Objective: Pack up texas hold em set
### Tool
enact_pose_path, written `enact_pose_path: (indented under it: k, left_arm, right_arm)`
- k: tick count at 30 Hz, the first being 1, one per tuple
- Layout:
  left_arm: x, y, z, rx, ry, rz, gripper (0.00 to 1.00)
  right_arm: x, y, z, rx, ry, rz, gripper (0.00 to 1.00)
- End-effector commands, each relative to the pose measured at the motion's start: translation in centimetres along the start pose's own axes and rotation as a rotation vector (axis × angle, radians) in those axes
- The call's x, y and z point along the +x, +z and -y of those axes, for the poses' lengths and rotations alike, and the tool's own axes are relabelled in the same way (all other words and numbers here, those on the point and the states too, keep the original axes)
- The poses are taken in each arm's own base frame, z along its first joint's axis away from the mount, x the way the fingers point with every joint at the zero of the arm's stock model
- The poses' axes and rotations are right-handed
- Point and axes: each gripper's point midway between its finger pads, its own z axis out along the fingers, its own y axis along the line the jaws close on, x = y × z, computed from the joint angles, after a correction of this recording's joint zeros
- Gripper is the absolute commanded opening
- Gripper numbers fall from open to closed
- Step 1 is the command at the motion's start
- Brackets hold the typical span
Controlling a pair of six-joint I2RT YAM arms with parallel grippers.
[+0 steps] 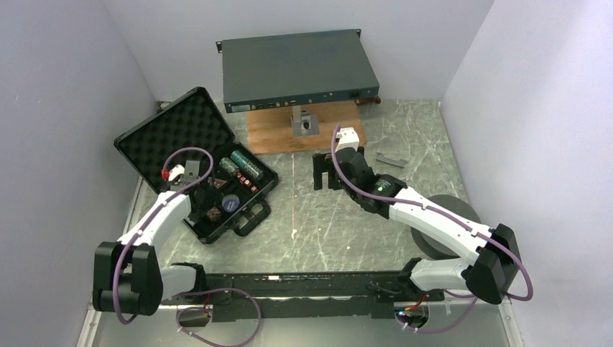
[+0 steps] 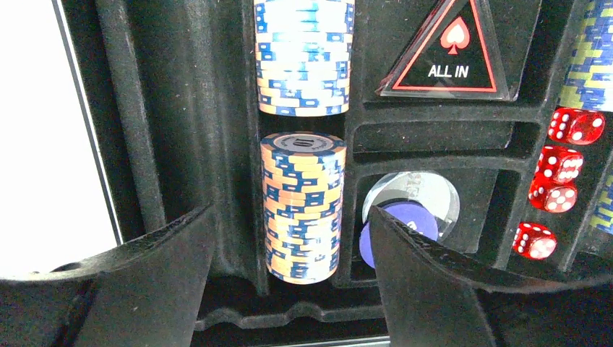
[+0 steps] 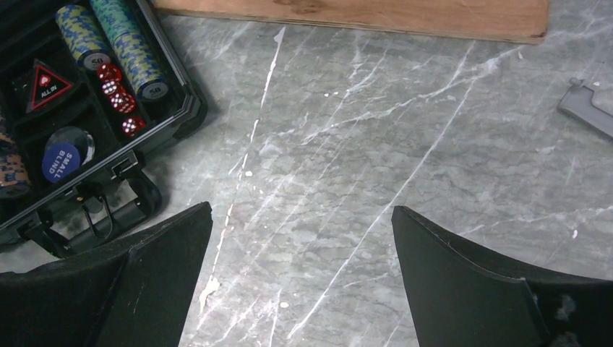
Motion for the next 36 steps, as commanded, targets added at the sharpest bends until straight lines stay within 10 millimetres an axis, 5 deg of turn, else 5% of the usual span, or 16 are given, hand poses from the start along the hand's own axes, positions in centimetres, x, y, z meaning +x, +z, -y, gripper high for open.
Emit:
enact_pose_path:
  k: [1, 3, 10, 23, 36]
  left_arm:
    - [-2.3, -1.3, 1.3, 0.049, 0.008, 0.07, 0.83]
    - [-3.1, -2.2, 1.4, 0.051, 0.037, 0.088, 0.88]
    - [-3.5, -4.6, 1.6, 0.179, 0.239, 0.141, 0.79]
    - [3.2, -4.3, 2.2, 0.377, 0.393, 0.018, 0.15]
    - [3.6, -1.9, 0.8, 0.223, 0.405, 0.015, 0.16]
  right_arm:
    - [-0.9, -0.4, -0.7, -0.039, 0.02, 0.034, 0.98]
    - [-0.9, -0.4, -0.7, -0.038, 0.02, 0.035, 0.98]
    - [-0.8, -0.2, -0.8, -0.038, 0.023, 0.035, 0.98]
    - [-0.2, 0.5, -1.5, -0.056, 0.024, 0.001, 0.98]
    - [0.2, 0.5, -1.3, -0.048, 0.019, -0.012, 0.98]
